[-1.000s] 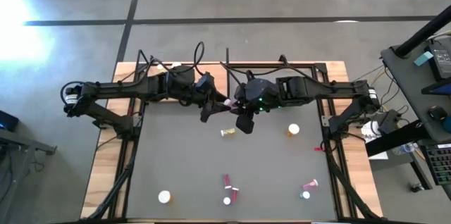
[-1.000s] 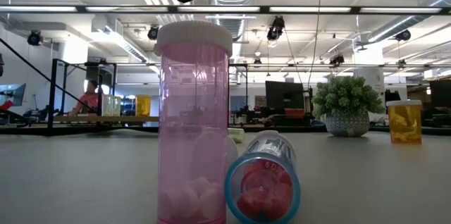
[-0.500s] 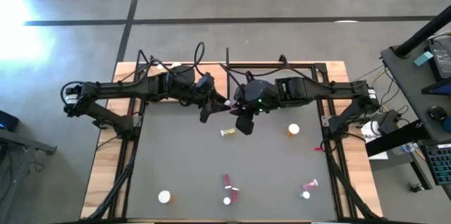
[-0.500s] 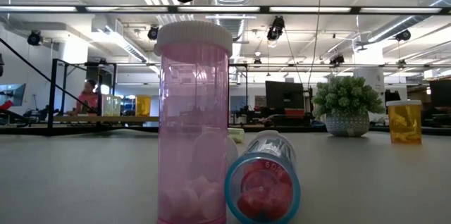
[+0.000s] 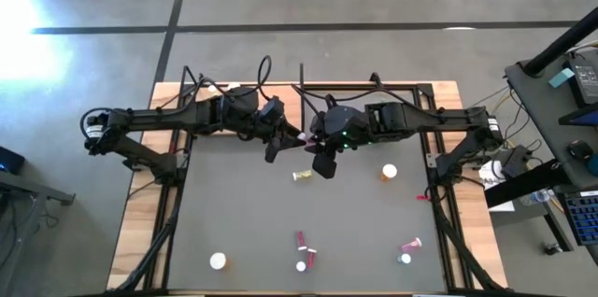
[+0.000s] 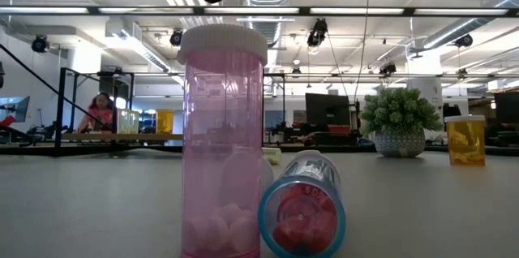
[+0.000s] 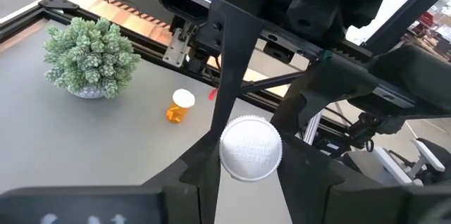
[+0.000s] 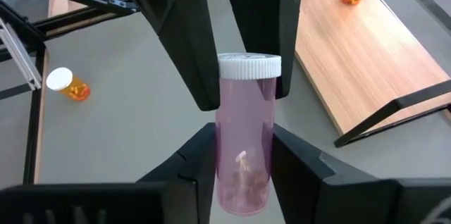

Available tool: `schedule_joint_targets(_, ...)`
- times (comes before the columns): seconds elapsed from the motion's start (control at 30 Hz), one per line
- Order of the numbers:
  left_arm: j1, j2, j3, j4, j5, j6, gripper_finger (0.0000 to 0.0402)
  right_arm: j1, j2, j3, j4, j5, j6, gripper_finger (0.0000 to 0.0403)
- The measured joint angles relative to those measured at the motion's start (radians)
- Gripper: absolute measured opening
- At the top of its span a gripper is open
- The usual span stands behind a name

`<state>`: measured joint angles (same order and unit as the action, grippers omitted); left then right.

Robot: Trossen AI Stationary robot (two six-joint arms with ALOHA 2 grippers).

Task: Pick and place medicine bottles onto shelf by color
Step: Put the top left pink pill bottle on the shelf

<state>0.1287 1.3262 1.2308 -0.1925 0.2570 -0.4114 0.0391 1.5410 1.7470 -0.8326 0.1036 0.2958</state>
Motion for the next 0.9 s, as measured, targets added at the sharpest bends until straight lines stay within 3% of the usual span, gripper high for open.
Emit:
schedule_joint_targets(0.43,0.0,0.0,0.0,0.0,0.004,0.0,0.0105,0.0,-0.063,0.0,-0.101,-0.007,0.002,0.0211)
schedule_joint_targets(0.7,0.046,0.0,0.0,-0.083,0.0,0.053,0.0105,0.0,-0.157,0.0,-0.162,0.0,0.072,0.0219)
schedule_joint_targets(0.9,0.142,-0.017,0.0,-0.311,-0.004,0.099,0.0105,0.0,-0.196,0.0,-0.18,0.001,0.106,0.0219)
